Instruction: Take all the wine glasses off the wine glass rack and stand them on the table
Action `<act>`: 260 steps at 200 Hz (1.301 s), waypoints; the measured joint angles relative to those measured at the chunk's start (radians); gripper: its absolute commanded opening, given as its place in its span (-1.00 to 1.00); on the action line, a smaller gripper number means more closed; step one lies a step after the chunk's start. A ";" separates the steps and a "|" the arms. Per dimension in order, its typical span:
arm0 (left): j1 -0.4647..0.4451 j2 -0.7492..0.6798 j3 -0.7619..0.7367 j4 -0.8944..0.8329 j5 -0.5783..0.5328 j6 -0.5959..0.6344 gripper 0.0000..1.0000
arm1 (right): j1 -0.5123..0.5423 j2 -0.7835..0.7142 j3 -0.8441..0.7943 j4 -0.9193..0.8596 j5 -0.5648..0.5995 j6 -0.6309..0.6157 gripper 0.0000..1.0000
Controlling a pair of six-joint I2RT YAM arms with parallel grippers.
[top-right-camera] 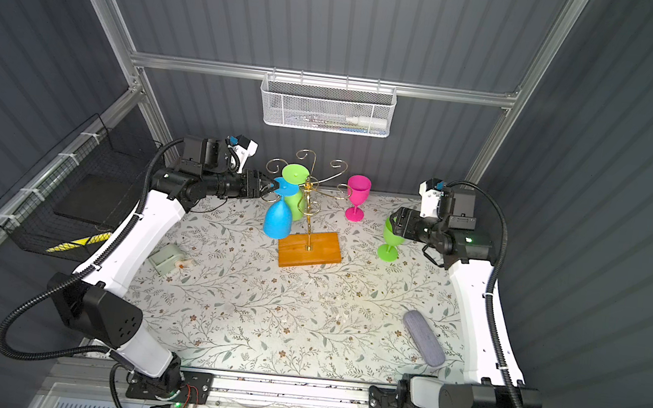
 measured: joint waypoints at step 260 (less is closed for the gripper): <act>-0.005 0.011 0.005 -0.009 0.001 0.006 0.03 | 0.046 -0.005 -0.018 0.019 -0.014 0.015 0.63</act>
